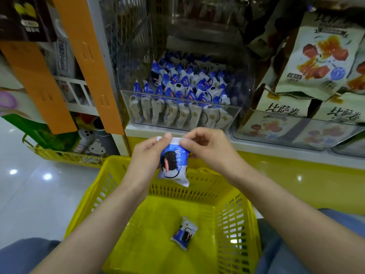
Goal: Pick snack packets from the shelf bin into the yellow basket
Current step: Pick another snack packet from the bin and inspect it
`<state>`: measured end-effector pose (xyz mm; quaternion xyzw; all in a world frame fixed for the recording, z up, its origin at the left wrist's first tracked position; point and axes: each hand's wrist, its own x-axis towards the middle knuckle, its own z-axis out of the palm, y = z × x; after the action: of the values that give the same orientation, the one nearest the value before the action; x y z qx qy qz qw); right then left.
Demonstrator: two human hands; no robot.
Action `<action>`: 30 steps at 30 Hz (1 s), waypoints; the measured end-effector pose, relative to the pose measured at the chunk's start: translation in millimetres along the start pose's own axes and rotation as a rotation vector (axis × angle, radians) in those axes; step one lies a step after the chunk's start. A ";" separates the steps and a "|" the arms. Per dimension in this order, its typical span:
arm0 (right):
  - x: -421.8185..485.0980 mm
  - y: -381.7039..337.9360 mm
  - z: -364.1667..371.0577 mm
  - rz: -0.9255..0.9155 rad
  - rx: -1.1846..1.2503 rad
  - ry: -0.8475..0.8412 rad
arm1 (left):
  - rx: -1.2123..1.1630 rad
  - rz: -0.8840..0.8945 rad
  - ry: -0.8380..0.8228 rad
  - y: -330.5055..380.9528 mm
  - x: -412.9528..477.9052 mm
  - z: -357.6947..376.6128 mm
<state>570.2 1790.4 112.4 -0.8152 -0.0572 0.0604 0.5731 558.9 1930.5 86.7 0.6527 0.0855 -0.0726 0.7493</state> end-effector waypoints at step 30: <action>4.1 13.7 -7.5 0.244 0.245 0.069 | -0.202 0.062 0.065 1.3 -1.7 0.6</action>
<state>575.8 1779.5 101.9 -0.7417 0.0697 0.1078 0.6584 557.6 1930.1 88.4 0.5782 0.0964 -0.0189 0.8099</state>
